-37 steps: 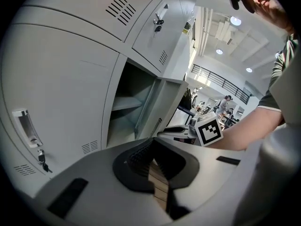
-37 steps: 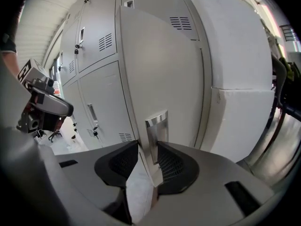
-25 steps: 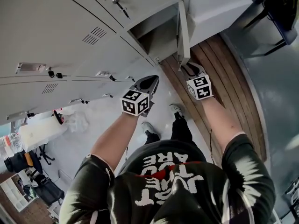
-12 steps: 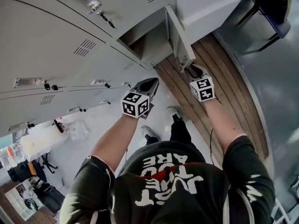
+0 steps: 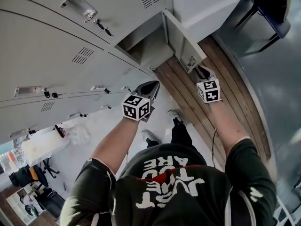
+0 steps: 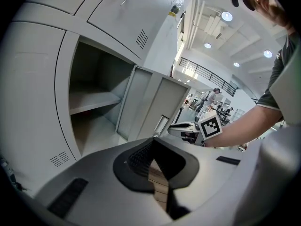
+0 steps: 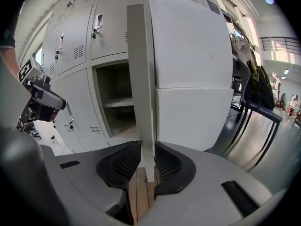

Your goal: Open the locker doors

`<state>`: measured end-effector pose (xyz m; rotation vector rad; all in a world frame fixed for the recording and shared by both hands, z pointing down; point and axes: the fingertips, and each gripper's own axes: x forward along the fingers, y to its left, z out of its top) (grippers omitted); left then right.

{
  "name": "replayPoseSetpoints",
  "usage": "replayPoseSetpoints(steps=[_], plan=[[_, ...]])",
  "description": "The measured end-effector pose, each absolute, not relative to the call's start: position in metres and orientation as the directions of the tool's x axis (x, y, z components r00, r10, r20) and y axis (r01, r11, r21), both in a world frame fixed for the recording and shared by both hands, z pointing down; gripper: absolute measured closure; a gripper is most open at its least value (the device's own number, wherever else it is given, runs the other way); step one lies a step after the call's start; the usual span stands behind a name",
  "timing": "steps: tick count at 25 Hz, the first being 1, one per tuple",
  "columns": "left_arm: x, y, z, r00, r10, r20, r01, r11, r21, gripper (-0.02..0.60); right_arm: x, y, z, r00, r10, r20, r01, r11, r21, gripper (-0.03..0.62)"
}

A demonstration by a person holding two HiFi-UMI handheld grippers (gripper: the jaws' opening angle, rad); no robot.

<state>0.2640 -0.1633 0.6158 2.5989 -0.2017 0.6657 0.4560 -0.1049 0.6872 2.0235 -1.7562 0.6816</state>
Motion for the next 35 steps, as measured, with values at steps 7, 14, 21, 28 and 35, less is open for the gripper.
replayPoseSetpoints(steps=[7,14,21,28,35], plan=[[0.268,-0.166,0.617,0.87,-0.027,0.492,-0.246,-0.888,0.388,0.574,0.503,-0.101,0.686,0.203,-0.777,0.595,-0.974,-0.222,0.042,0.531],[0.271,-0.171,0.619,0.866,-0.029,0.5,-0.254,-0.886,0.388,0.574,0.537,-0.104,0.685,0.256,-0.756,0.602,-0.961,-0.265,0.077,0.534],[0.273,-0.175,0.618,0.864,-0.041,0.501,-0.269,-0.88,0.392,0.574,0.555,-0.107,0.685,0.28,-0.741,0.611,-0.951,-0.299,0.074,0.536],[0.261,-0.18,0.612,0.858,-0.086,0.506,-0.323,-0.856,0.403,0.574,0.557,-0.102,0.688,0.254,-0.735,0.629,-0.948,-0.319,0.01,0.534],[0.234,-0.186,0.6,0.848,-0.159,0.505,-0.396,-0.824,0.406,0.574,0.52,-0.064,0.714,0.17,-0.674,0.719,-0.958,-0.285,-0.041,0.534]])
